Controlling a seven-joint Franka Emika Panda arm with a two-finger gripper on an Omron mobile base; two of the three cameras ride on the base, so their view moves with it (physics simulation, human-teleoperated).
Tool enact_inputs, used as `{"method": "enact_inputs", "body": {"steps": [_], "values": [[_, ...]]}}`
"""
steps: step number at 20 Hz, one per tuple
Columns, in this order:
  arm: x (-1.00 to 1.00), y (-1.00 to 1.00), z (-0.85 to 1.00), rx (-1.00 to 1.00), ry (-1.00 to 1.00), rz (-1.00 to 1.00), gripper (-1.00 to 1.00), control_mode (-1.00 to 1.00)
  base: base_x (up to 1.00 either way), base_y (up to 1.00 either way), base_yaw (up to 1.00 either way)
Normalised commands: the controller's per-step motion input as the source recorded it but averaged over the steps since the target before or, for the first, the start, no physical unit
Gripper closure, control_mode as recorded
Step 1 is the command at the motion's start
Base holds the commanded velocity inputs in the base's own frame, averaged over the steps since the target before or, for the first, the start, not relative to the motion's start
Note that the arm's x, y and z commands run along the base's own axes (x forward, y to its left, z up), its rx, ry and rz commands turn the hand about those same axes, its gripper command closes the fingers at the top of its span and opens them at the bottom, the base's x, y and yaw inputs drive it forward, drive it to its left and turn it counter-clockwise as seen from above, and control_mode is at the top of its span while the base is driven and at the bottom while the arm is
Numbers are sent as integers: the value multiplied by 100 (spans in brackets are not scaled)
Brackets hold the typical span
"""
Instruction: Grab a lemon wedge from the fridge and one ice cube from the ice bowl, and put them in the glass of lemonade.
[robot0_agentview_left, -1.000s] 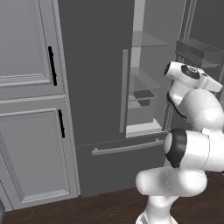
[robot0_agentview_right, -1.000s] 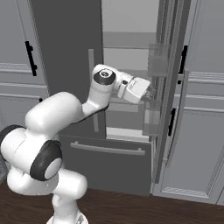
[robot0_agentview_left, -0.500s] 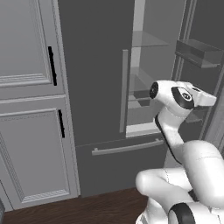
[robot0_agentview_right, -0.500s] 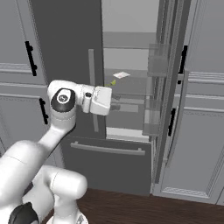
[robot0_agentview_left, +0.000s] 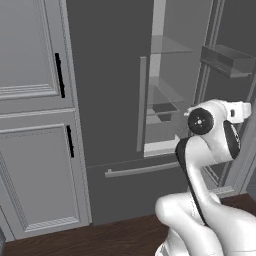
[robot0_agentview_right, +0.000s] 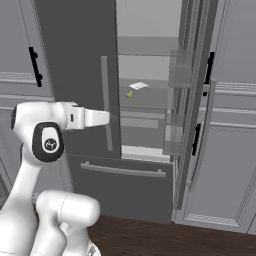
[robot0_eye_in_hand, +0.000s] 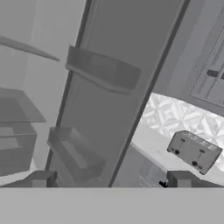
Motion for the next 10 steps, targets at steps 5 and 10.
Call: {"method": "enact_inputs", "body": {"steps": [5, 10], "values": [[0, 98, 45, 1, 41, 46, -100, -100, 0, 0, 0], [3, 52, -7, 25, 12, 22, -100, -100, 0, 0, 0]]}}
